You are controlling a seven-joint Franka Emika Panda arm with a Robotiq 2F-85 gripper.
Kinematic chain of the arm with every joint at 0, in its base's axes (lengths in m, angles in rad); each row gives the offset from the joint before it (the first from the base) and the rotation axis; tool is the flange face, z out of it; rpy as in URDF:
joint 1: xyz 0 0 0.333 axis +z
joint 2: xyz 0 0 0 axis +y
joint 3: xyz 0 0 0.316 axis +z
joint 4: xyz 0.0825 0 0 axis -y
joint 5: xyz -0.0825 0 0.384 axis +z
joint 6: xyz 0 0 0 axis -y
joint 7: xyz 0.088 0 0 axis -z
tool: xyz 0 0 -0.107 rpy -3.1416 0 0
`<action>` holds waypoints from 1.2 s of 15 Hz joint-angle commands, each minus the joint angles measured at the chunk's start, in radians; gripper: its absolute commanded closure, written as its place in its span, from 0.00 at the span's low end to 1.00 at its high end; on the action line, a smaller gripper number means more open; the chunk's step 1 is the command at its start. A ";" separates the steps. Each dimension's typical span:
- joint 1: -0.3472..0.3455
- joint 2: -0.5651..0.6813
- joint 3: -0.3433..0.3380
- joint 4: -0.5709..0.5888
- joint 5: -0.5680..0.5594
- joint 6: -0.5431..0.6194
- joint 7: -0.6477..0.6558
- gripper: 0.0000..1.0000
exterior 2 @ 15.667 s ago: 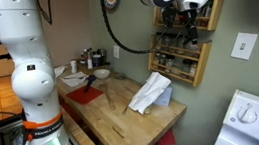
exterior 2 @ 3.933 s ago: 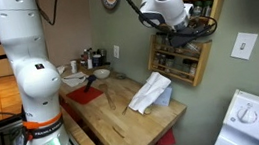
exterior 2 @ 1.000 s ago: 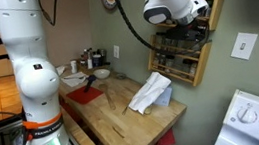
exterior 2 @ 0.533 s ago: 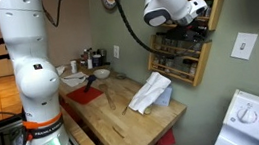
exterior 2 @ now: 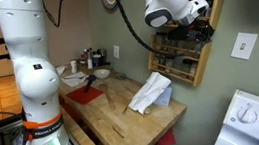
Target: Pick up one glass jar from the right side of the counter and put it on the bottom shelf
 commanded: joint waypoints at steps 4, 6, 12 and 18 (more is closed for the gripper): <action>-0.029 -0.073 -0.015 -0.044 -0.146 -0.102 0.052 0.00; -0.040 -0.099 -0.016 -0.054 -0.181 -0.132 0.077 0.00; -0.090 -0.231 -0.017 -0.084 -0.263 -0.351 0.114 0.00; -0.104 -0.402 -0.063 -0.071 -0.494 -0.819 0.220 0.00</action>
